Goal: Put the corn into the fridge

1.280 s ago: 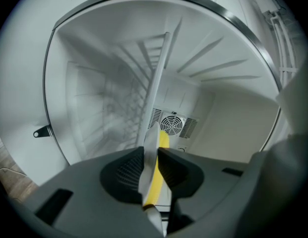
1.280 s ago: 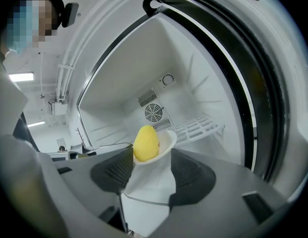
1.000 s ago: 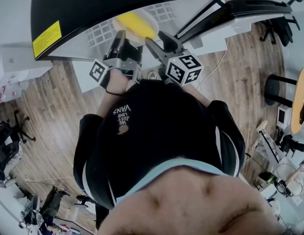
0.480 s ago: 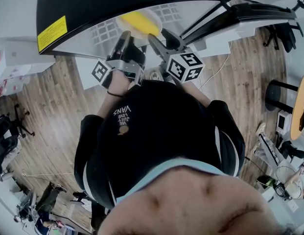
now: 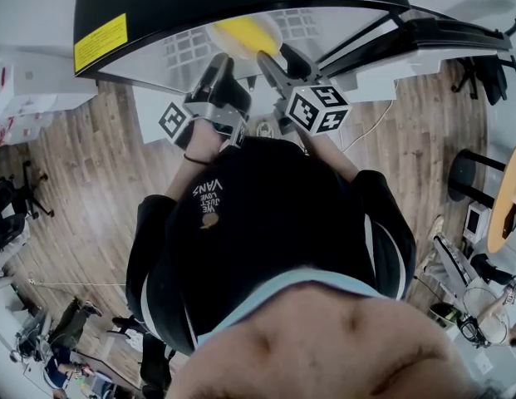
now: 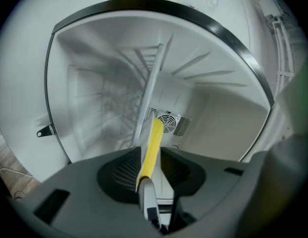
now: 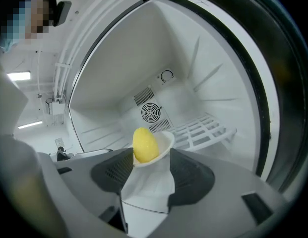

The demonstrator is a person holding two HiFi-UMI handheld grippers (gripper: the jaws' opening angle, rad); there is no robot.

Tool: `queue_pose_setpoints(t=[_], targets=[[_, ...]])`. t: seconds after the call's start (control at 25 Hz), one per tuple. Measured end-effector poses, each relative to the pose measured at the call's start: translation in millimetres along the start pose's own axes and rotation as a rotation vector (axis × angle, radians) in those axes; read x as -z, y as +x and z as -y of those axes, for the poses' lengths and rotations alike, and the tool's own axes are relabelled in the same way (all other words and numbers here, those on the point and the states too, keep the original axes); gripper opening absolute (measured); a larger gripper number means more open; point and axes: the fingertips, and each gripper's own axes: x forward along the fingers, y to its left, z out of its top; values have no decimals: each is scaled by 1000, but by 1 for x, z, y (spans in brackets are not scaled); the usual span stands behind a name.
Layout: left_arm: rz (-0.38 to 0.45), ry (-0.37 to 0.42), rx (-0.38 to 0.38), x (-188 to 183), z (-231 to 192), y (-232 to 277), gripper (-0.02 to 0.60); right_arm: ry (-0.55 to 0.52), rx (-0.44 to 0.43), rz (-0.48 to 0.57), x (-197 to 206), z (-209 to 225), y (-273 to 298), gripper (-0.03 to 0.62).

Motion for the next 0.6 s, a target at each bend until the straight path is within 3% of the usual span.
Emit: queue_pose_setpoints(t=[0.6], targets=[[62,-1,2,-11,0,-14,101,-21,-14,-22,-4,2,15,233]])
